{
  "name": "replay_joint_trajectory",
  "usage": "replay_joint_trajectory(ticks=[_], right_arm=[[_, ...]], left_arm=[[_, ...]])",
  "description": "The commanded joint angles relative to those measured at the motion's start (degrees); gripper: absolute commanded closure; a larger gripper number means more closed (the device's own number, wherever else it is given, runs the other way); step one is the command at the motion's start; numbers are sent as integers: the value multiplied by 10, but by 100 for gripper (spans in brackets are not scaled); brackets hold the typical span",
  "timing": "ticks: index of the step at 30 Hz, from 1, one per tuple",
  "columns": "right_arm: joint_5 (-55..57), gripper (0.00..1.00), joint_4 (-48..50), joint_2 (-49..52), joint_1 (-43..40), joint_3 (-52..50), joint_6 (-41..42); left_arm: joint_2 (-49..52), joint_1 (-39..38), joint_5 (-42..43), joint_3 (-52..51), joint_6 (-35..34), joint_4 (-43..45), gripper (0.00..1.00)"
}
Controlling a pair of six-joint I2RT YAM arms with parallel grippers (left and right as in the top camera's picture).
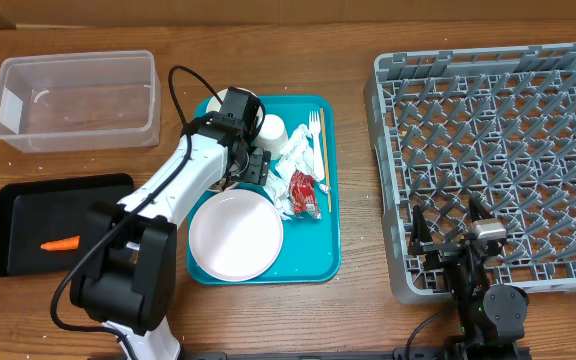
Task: Sort waste into correct bins and load items into the dishwasher rack
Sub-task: 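Move the left gripper to the peanut bowl and grasp its rim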
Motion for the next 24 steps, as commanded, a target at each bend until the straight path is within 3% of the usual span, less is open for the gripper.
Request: replay_joint_trajectory(ticks=[1,6,24], right_arm=[[3,0,4,-5,3,-6,2],[3,0,4,-5,3,-6,2],[3,0,4,-5,3,-6,2]], left_arm=[[8,-1,14,-3,25,0,33],[8,-1,-3,-3,25,0,51],[8,-2,-5,-17,26,4,53]])
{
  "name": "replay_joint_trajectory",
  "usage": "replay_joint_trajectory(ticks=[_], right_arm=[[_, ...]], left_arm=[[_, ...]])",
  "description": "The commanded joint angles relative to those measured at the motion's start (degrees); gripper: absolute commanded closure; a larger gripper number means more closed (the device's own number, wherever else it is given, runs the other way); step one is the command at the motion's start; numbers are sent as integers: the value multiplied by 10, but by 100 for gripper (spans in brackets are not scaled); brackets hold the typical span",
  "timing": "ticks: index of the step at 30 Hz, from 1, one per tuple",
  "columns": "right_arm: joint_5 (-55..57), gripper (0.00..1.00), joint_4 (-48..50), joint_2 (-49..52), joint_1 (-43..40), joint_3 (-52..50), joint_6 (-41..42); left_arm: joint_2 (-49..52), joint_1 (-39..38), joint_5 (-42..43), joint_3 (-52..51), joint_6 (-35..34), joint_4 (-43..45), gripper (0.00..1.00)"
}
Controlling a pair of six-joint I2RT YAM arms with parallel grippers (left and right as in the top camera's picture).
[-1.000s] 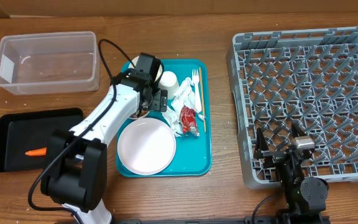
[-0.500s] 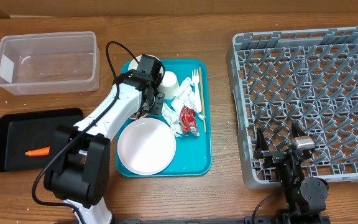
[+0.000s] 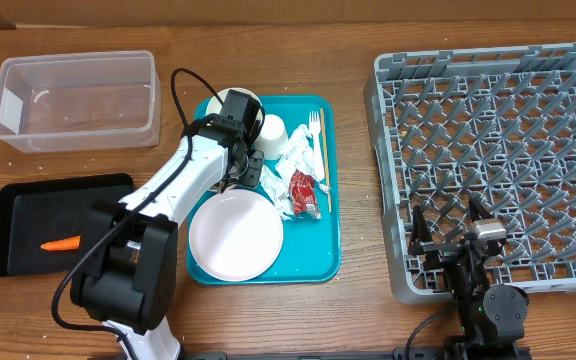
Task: Sort waste into correct bins and load items into the dishwasher rack
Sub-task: 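Move the left gripper to the peanut bowl and grasp its rim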
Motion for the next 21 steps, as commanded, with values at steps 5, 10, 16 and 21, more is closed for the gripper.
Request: replay_joint_trajectory(ticks=[5,10,16,21], right_arm=[[3,0,4,-5,3,-6,2],[3,0,4,-5,3,-6,2],[3,0,4,-5,3,-6,2],[3,0,4,-5,3,-6,2]], left_arm=[[6,-2,-12,-10,7,3,63],[6,-1,-19,-9,6,3,89],[3,-1,-37,16,3,-12,96],[1,-1,-35,73,-18,-63,96]])
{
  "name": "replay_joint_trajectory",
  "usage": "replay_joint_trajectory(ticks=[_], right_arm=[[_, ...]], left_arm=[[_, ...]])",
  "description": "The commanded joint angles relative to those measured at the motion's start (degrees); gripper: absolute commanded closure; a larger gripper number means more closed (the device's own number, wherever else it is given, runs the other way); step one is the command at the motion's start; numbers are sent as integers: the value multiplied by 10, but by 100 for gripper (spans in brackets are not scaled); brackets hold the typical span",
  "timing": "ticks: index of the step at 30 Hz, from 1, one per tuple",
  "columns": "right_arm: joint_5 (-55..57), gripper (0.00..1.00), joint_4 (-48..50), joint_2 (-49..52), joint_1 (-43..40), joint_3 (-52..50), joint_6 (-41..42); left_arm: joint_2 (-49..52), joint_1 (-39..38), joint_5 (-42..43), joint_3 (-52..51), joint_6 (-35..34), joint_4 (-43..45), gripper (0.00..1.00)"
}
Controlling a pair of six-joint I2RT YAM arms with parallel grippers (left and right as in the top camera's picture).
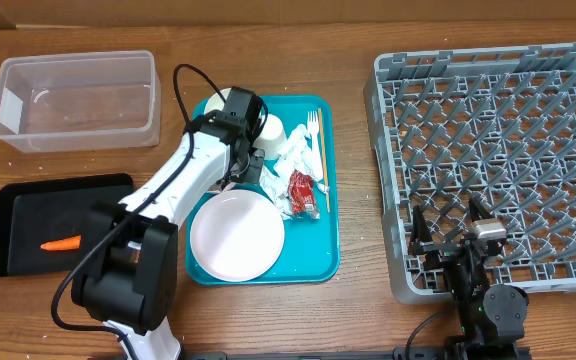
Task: Sort waste into correct bins and load items into the dishwasher rack
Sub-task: 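Move the left gripper to the peanut bowl and grasp its rim, then lift the bowl over the black tray and tip out the peanuts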
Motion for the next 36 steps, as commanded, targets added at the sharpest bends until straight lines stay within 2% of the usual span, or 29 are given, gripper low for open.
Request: replay_joint_trajectory(ticks=[1,10,15,18,22,28,31,36], right_arm=[[3,0,4,-5,3,-6,2],[3,0,4,-5,3,-6,2],[3,0,4,-5,3,-6,2],[3,0,4,-5,3,-6,2],[3,0,4,-5,3,-6,2],[3,0,4,-5,3,-6,2],[3,0,4,-5,3,-6,2],[3,0,4,-5,3,-6,2]], left_arm=[[0,3,-11,56,-23,-31,96],[-36,3,-7,216,-91,-206,96],[-120,29,-16,229,-197,-300,96],[-172,78,0,229,-213,-326,96],[-226,172,66,229,-179,-326,96],[-244,336,273,213,-76,-327,96],[-243,408,354,170,-38,-318,96],[-243,512,439,60,9,-259,96]])
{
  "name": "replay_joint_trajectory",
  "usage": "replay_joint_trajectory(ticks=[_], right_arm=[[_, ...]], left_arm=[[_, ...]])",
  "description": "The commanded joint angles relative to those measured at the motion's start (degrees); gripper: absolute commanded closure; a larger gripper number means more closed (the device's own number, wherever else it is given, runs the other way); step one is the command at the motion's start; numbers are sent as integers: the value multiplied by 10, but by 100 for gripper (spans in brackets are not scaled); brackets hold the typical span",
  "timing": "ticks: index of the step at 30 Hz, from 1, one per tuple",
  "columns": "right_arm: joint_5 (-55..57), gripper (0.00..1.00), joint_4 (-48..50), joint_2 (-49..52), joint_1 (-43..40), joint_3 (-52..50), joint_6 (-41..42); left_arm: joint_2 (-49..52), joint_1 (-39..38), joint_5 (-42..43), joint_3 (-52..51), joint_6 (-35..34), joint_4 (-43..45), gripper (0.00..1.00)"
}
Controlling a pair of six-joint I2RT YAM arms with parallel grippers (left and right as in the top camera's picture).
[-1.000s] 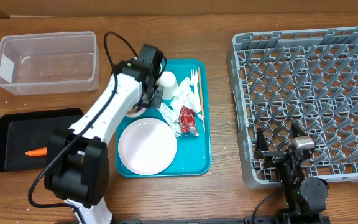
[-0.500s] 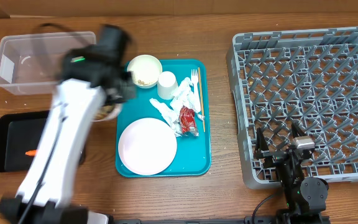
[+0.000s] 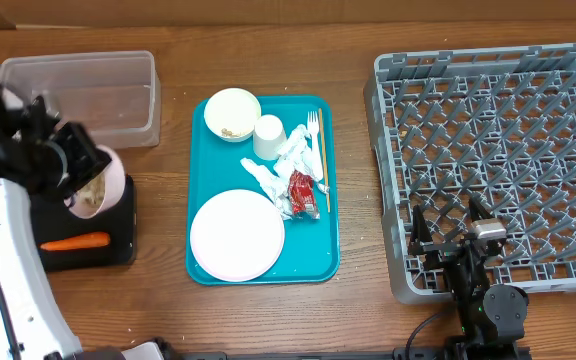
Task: Sort waste into correct bins and load items into the dishwasher rack
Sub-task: 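Lift the bowl over the black tray and tip out the peanuts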
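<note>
My left gripper (image 3: 78, 168) hangs high at the far left, over the black tray (image 3: 120, 250), shut on the rim of a tilted pale bowl (image 3: 98, 186) with brown crumbs inside. A carrot piece (image 3: 75, 241) lies in that tray. The teal tray (image 3: 330, 200) carries a white plate (image 3: 236, 235), another crumb-filled bowl (image 3: 232, 113), a white cup (image 3: 269, 137), crumpled napkins (image 3: 266, 175), a red packet (image 3: 304, 190), a plastic fork (image 3: 313, 124) and a chopstick (image 3: 322, 165). My right gripper (image 3: 450, 228) rests open at the near edge of the grey dishwasher rack (image 3: 498, 140).
A clear plastic bin (image 3: 78, 95) stands at the back left, just behind the black tray. The rack fills the right side of the table. Bare wood lies between the teal tray and the rack.
My left arm has left the teal tray and now stands at the far left over the black tray, holding a tilted crumb-filled bowl. A bowl shows uncovered at the tray's top left. The right arm is unmoved.
Through all three earlier moments my left gripper stayed low over the teal tray's top left, by the bowl and napkins, shifting only slightly. Now it is over the black tray with a bowl in its grip. The right arm stayed parked at the rack throughout.
</note>
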Motion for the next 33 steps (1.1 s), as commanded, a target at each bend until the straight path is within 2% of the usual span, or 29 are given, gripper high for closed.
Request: replay_joint_trajectory(ticks=[1,10,16,22,27,30,33], right_arm=[[3,0,4,-5,3,-6,2],[3,0,4,-5,3,-6,2],[3,0,4,-5,3,-6,2],[3,0,4,-5,3,-6,2],[3,0,4,-5,3,-6,2],[3,0,4,-5,3,-6,2],[3,0,4,-5,3,-6,2]], left_arm=[[1,65,130,-74,66,40,96],[39,202,326,-254,71,230,96],[115,247,371,-306,59,319,96],[176,270,502,-306,81,348,96],[177,272,549,-306,90,347,96],[177,272,608,-306,95,347,96],[177,274,624,-306,75,342,96]])
